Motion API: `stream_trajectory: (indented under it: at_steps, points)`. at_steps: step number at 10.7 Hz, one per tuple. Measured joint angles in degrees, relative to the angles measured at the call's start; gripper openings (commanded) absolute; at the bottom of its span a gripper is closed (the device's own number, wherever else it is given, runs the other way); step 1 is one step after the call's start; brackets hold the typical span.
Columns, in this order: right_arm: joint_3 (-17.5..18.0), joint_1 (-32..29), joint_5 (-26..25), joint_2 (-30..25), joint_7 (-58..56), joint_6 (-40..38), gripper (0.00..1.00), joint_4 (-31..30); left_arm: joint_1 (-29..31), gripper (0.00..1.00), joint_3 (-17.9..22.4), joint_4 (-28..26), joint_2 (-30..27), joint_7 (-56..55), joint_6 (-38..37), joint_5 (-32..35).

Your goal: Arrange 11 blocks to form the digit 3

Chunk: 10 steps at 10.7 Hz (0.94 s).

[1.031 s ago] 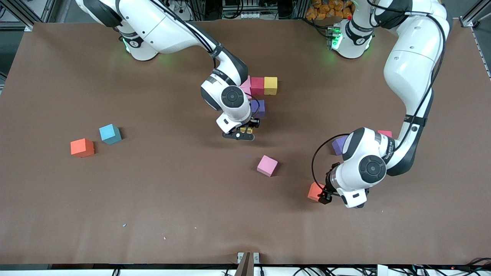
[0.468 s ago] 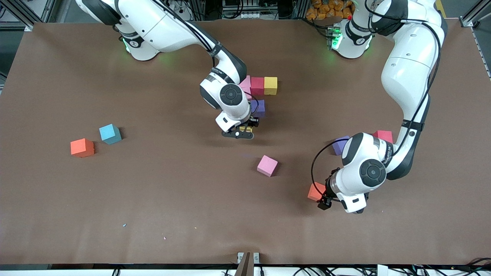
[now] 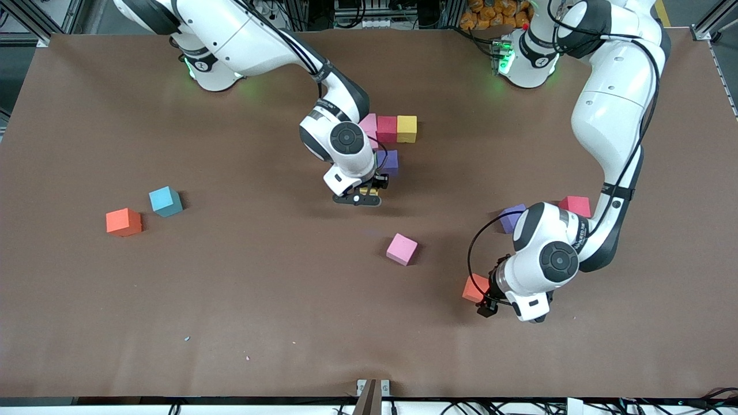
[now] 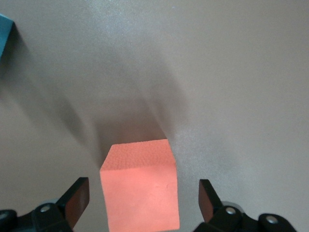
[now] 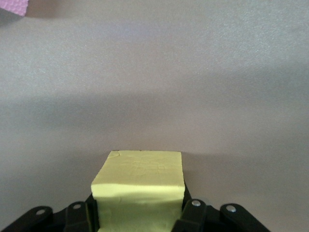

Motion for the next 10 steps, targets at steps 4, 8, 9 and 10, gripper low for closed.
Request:
stream_trajectory:
  at_steps: [4, 8, 9, 10]
  points:
    - [0.0, 0.0, -0.1, -0.1, 0.0, 0.4, 0.37, -0.3, 0.0, 1.0, 0.1, 0.0, 1.2, 0.1, 1.3, 0.0]
    - [0.0, 0.0, 0.0, -0.1, 0.0, 0.5, 0.75, -0.4, -0.1, 0.02, 0.1, 0.0, 2.2, 0.1, 1.6, 0.0]
    - [0.0, 0.0, 0.0, -0.1, 0.0, 0.6, 0.76, -0.4, -0.1, 0.01, 0.1, 0.0, 2.2, 0.1, 1.6, 0.0]
    - [0.0, 0.0, 0.0, -0.1, 0.1, 0.7, 0.92, -0.5, -0.1, 0.0, 0.1, 0.1, 2.2, 0.1, 1.6, 0.0]
